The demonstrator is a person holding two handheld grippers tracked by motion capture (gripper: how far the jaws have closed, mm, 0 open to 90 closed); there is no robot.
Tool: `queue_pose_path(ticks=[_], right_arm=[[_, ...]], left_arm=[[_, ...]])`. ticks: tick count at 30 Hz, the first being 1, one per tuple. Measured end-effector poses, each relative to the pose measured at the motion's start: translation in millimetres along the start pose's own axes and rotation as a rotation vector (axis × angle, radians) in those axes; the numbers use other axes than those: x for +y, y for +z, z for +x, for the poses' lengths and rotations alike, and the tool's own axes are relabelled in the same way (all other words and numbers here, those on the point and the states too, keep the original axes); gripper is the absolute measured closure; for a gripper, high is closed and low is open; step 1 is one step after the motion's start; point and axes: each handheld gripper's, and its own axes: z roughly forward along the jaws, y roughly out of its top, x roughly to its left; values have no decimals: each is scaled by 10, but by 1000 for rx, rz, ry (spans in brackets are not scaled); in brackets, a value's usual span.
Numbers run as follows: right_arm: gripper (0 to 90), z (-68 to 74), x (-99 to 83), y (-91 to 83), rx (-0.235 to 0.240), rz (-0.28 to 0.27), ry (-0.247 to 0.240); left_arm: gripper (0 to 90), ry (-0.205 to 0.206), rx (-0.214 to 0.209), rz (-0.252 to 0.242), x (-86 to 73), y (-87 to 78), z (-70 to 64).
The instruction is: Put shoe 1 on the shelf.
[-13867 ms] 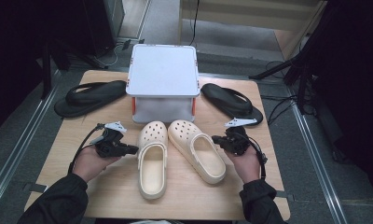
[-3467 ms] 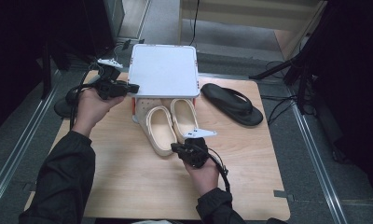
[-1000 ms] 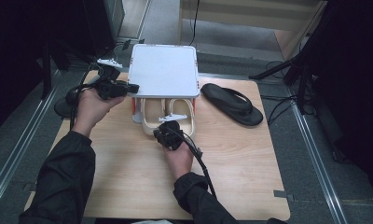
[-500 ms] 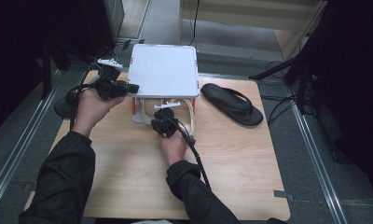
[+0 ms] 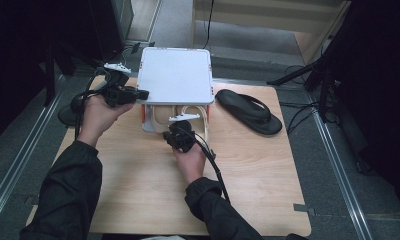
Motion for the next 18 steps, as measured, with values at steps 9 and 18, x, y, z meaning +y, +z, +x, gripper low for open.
queue_pose_path(ticks=[9,18], right_arm=[[900,-32,-222,-426,42,-16,-28],[900,-114,-417,-698,46,-12,-23]], left_arm=[[898,-4,1,-4,-4,3,-3],[897,-4,3,-5,-5,2,-5]])
